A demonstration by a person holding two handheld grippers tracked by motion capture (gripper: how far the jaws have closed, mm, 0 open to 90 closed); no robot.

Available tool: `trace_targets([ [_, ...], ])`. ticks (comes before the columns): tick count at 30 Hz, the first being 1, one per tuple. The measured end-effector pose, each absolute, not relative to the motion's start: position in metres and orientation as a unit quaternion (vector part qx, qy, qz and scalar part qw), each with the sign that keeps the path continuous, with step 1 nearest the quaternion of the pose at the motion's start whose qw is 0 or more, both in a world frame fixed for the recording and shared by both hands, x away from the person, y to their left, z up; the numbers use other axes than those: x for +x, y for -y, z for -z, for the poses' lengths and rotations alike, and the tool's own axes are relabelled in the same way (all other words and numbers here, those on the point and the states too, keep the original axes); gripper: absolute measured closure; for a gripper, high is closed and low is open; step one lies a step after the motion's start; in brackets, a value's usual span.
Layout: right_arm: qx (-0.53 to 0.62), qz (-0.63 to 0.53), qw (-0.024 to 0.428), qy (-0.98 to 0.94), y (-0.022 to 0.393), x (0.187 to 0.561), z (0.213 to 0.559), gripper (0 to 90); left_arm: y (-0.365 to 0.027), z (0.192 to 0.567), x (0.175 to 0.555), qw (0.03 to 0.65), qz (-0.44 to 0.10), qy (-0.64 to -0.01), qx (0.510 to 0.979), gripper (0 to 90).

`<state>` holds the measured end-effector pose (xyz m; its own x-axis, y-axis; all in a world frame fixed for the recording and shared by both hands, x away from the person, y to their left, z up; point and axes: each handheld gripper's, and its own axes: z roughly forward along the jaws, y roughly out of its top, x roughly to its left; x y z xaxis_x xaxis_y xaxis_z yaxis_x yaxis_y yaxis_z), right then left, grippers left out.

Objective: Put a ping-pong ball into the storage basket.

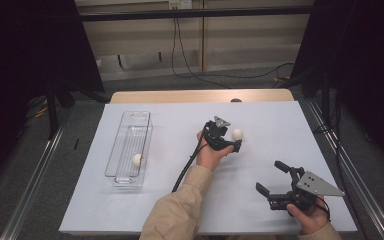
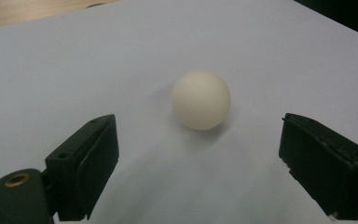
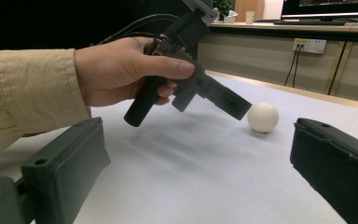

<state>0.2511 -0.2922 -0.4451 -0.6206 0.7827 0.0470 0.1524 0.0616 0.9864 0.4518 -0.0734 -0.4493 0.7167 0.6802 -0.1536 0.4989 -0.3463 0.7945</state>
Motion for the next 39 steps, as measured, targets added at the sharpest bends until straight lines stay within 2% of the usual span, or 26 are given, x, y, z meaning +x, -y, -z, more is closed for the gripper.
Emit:
trace_targets([
  [39, 0.344, -0.593, 0.265, -0.678, 0.292, 0.251, 0.445, 3.2, 0.093, 0.454, 0.461, 0.45, -0.102, -0.36, 0.811, 9.9],
])
